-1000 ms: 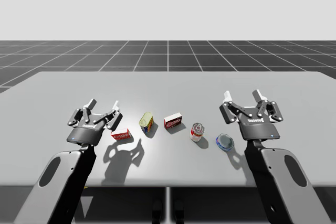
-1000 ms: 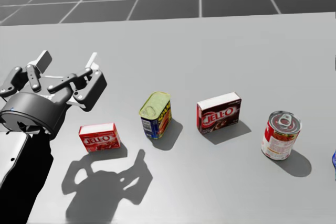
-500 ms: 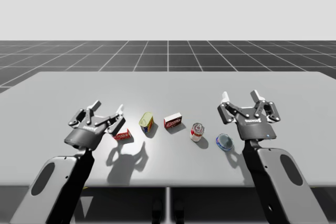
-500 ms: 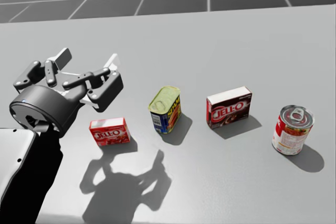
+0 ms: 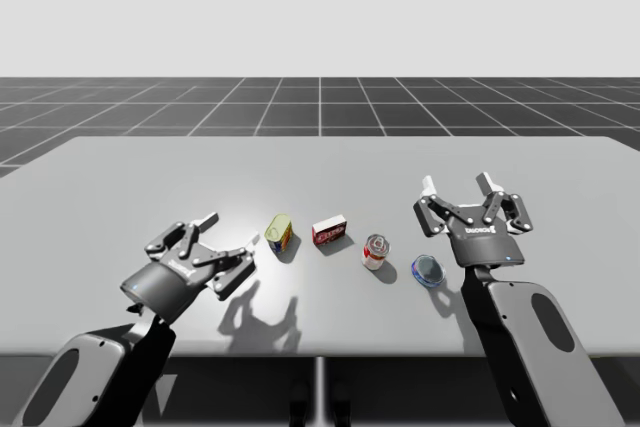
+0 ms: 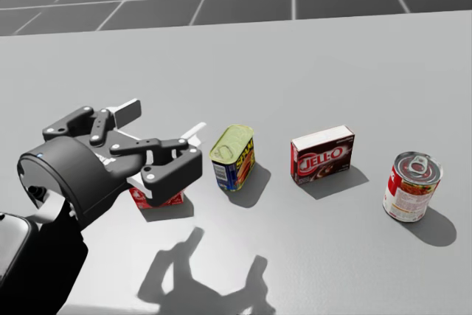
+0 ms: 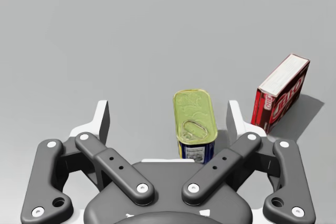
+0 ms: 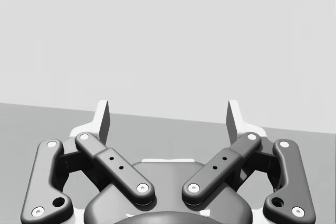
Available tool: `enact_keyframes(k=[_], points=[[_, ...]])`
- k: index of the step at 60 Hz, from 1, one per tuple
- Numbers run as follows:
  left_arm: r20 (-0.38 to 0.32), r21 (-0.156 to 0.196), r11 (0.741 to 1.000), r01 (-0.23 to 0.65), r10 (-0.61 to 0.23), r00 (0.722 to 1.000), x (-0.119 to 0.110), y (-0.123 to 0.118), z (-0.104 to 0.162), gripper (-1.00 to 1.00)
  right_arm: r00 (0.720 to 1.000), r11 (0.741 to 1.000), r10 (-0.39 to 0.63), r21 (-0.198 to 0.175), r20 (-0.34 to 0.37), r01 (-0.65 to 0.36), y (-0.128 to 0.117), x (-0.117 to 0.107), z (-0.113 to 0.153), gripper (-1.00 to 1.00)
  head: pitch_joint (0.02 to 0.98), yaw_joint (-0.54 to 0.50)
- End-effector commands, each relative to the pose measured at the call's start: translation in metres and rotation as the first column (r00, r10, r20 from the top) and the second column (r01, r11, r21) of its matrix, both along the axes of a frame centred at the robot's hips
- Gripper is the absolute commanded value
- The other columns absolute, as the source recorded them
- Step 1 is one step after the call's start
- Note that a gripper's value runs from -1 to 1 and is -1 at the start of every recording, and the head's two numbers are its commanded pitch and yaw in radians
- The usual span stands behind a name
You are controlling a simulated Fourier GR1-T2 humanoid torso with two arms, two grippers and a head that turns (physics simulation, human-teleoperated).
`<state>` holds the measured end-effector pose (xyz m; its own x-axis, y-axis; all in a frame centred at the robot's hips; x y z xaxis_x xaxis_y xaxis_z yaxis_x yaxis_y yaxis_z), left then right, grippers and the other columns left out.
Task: Pick up the potted meat can and lift it.
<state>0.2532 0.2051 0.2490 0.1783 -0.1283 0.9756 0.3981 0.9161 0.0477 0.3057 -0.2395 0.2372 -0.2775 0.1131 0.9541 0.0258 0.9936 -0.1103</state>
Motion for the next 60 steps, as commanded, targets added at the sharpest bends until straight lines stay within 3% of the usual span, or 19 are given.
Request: enact_keyframes(k=[1, 8, 31, 60], points=[[-0.049, 0.028, 0.999, 0.024, -0.023, 0.999, -0.004, -0.015, -0.014, -1.0, 1.0, 1.0, 0.001, 0.001, 0.004, -0.001, -0.001, -0.001, 0.001, -1.0, 0.751, 0.16], [-0.07, 0.04, 0.999, 0.015, -0.012, 0.997, 0.004, -0.022, -0.025, -1.0, 1.0, 1.0, 0.001, 0.0, 0.008, -0.001, -0.001, -0.001, 0.002, -1.0, 0.751, 0.16], [-0.134, 0.007, 1.0, -0.012, 0.013, 0.991, 0.041, -0.041, -0.056, -1.0, 1.0, 1.0, -0.004, -0.003, 0.019, 0.004, -0.002, -0.003, 0.004, -1.0, 0.746, 0.15], [-0.173, 0.009, 0.999, -0.051, 0.052, 0.984, 0.069, -0.057, -0.081, -1.0, 1.0, 1.0, -0.011, -0.007, 0.027, 0.011, -0.003, -0.004, 0.006, -1.0, 0.75, 0.13]])
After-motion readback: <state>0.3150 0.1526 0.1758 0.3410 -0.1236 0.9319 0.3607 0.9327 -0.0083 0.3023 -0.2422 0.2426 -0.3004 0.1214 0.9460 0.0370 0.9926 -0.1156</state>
